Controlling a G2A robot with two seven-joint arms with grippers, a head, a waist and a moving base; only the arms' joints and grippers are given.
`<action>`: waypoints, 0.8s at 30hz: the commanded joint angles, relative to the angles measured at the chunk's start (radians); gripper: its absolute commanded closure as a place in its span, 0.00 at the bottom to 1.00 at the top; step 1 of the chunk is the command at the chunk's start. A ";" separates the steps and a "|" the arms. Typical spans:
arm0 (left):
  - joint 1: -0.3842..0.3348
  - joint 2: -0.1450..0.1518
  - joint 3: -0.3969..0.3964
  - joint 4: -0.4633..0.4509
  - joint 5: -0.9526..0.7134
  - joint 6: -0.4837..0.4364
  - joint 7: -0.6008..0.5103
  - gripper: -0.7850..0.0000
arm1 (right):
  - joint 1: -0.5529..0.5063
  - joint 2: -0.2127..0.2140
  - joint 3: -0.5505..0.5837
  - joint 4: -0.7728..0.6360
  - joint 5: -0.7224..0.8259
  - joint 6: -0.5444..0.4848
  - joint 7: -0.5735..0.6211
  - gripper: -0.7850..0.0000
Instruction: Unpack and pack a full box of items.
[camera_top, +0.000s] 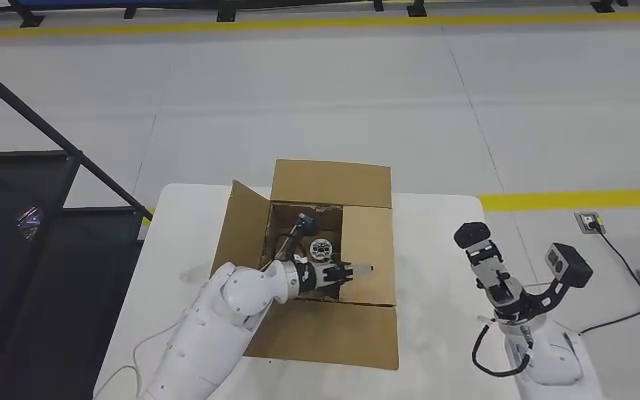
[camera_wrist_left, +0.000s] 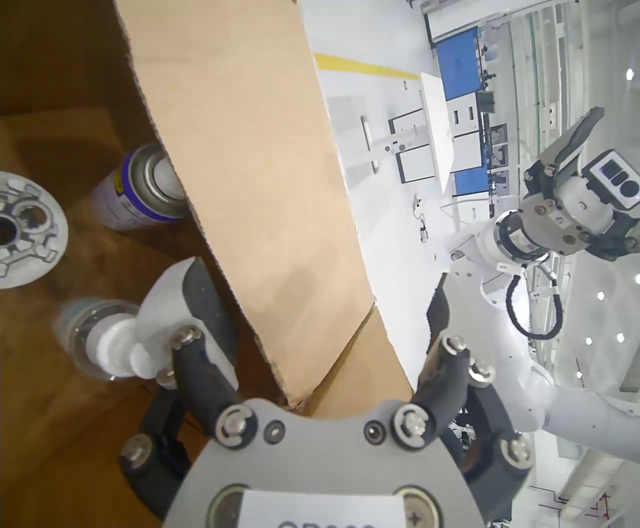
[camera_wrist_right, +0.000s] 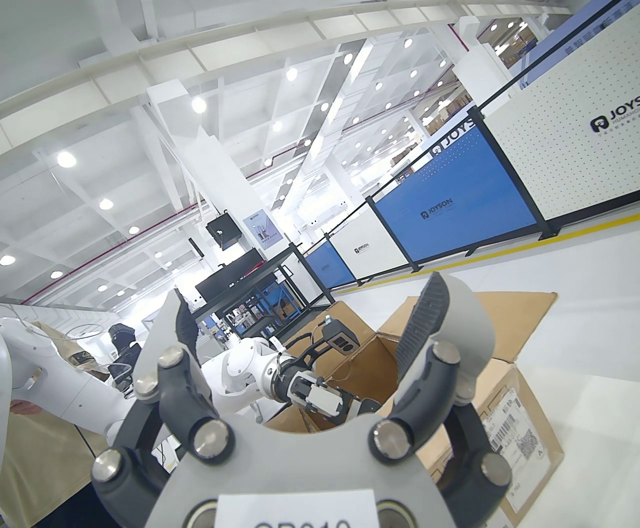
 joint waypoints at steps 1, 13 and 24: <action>-0.002 -0.001 0.002 0.005 -0.010 -0.012 0.003 0.00 | 0.001 0.001 -0.003 -0.001 -0.003 0.002 -0.004 0.00; 0.045 0.009 -0.045 -0.067 -0.086 -0.107 0.025 0.00 | 0.004 0.009 -0.016 -0.016 -0.018 0.014 -0.026 0.00; 0.028 -0.023 0.061 -0.125 -0.035 -0.131 0.211 0.00 | -0.023 0.017 0.028 -0.037 -0.018 -0.003 -0.096 0.00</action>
